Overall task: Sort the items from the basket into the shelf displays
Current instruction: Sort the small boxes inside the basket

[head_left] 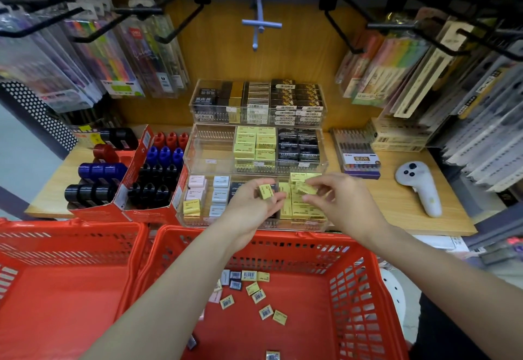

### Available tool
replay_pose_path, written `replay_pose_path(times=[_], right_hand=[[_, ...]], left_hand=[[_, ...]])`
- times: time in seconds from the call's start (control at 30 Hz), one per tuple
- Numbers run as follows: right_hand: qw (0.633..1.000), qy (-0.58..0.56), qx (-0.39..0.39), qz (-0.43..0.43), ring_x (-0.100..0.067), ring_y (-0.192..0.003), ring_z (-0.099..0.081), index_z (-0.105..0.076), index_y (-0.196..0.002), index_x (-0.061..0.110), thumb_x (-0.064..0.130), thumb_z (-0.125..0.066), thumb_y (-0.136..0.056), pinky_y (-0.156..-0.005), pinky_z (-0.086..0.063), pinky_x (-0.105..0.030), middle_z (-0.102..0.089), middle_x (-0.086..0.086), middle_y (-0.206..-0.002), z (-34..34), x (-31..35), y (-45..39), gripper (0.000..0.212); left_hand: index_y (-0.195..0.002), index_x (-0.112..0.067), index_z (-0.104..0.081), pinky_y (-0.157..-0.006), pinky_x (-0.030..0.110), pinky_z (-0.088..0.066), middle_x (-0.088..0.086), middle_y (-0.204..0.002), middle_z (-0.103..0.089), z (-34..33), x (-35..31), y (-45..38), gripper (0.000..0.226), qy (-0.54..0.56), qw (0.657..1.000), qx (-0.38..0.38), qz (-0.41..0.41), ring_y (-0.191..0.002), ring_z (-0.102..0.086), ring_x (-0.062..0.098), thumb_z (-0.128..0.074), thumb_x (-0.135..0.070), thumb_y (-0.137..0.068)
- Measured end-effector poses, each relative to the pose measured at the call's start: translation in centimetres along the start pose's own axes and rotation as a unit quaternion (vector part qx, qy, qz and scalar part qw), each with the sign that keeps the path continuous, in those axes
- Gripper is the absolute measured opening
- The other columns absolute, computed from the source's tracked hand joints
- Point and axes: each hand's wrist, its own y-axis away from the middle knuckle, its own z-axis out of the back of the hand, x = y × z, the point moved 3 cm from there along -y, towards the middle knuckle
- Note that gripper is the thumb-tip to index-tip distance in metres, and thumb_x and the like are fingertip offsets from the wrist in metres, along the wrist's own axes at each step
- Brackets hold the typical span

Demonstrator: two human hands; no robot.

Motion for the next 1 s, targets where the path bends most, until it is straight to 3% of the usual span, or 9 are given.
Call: replay_pose_path(times=[0.1,0.17,0.37,0.43,0.6,0.67,0.8,0.9,1.0], right_hand=[[0.999,-0.005,0.015,-0.027,0.002,-0.069,-0.059,-0.068,-0.122,0.019,0.035,-0.077,-0.081,-0.071,-0.049,-0.011,-0.06,0.007,-0.092,-0.8,-0.2,1.4,0.045],[0.999,0.012,0.015,-0.033,-0.004,-0.074,-0.061,-0.067,-0.122,0.017,0.036,-0.076,-0.083,-0.077,-0.053,-0.022,-0.061,0.004,-0.096,-1.4,-0.4,1.7,0.044],[0.996,0.057,0.053,-0.034,-0.007,-0.085,-0.055,-0.061,-0.129,0.027,0.048,-0.076,-0.078,-0.081,-0.052,-0.029,-0.061,0.007,-0.1,-2.0,-1.1,1.8,0.057],[0.995,0.052,0.074,-0.028,-0.01,-0.091,-0.058,-0.059,-0.132,0.029,0.046,-0.078,-0.076,-0.084,-0.052,-0.032,-0.059,0.008,-0.1,-2.0,-1.3,1.7,0.062],[0.996,0.046,0.069,-0.036,-0.01,-0.085,-0.058,-0.064,-0.126,0.026,0.046,-0.077,-0.078,-0.08,-0.051,-0.028,-0.059,0.009,-0.094,-2.5,-1.4,1.1,0.053],[0.997,0.039,0.05,-0.047,-0.011,-0.082,-0.059,-0.067,-0.119,0.026,0.047,-0.079,-0.076,-0.075,-0.051,-0.028,-0.061,0.009,-0.091,-3.1,-1.1,1.0,0.05],[0.998,0.023,0.028,-0.056,-0.009,-0.078,-0.06,-0.065,-0.117,0.024,0.049,-0.082,-0.072,-0.07,-0.05,-0.026,-0.061,0.012,-0.085,-4.3,-0.2,1.0,0.054],[0.997,-0.006,0.015,-0.081,-0.008,-0.072,-0.058,-0.061,-0.119,0.024,0.048,-0.086,-0.066,-0.068,-0.046,-0.023,-0.062,0.014,-0.083,-4.5,-0.1,0.9,0.063],[0.994,-0.034,0.023,-0.102,-0.001,-0.065,-0.052,-0.063,-0.113,0.024,0.043,-0.089,-0.064,-0.063,-0.041,-0.018,-0.063,0.014,-0.083,-4.4,-0.2,0.9,0.059]], left_hand=[[-0.115,-0.033,-0.054,-0.108,0.043,-0.045,0.002,-0.114,-0.07,0.0,0.0,-0.5,0.032,-0.141,0.989,-0.006,-0.051,-0.114,-0.064,0.016,-0.06,-0.007,-0.097],[-0.119,-0.029,-0.057,-0.105,0.042,-0.048,0.005,-0.122,-0.065,-0.2,-0.2,-0.9,0.034,-0.195,0.976,-0.021,-0.098,-0.111,-0.064,0.017,-0.065,-0.008,-0.094],[-0.125,-0.024,-0.062,-0.085,0.026,-0.045,-0.008,-0.106,-0.059,0.0,-0.8,-2.4,0.036,-0.351,0.914,-0.072,-0.19,-0.09,-0.053,0.001,-0.072,-0.023,-0.09],[-0.126,-0.027,-0.062,-0.092,0.028,-0.041,-0.008,-0.103,-0.047,-0.1,-0.7,-2.9,0.038,-0.391,0.898,-0.061,-0.192,-0.09,-0.047,0.002,-0.071,-0.026,-0.09],[-0.138,-0.028,-0.054,-0.109,0.043,-0.038,-0.001,-0.11,-0.041,-0.6,0.1,-3.9,0.045,-0.438,0.887,-0.015,-0.147,-0.118,-0.045,0.024,-0.065,-0.031,-0.094],[-0.142,-0.028,-0.051,-0.105,0.044,-0.042,0.0,-0.109,-0.04,-0.7,0.2,-4.3,0.049,-0.45,0.883,-0.005,-0.134,-0.116,-0.048,0.027,-0.063,-0.033,-0.095],[-0.142,-0.028,-0.049,-0.08,0.022,-0.043,-0.002,-0.117,-0.049,-0.5,0.2,-4.7,0.045,-0.385,0.917,0.02,-0.1,-0.103,-0.054,0.014,-0.054,-0.041,-0.099],[-0.133,-0.024,-0.057,-0.092,0.028,-0.041,-0.004,-0.12,-0.057,0.0,0.3,-4.8,0.035,-0.357,0.928,0.01,-0.101,-0.112,-0.053,0.013,-0.048,-0.037,-0.103],[-0.131,-0.023,-0.058,-0.093,0.034,-0.046,0.003,-0.111,-0.06,0.3,0.6,-5.0,0.032,-0.366,0.926,0.004,-0.094,-0.105,-0.058,0.02,-0.051,-0.035,-0.102]])
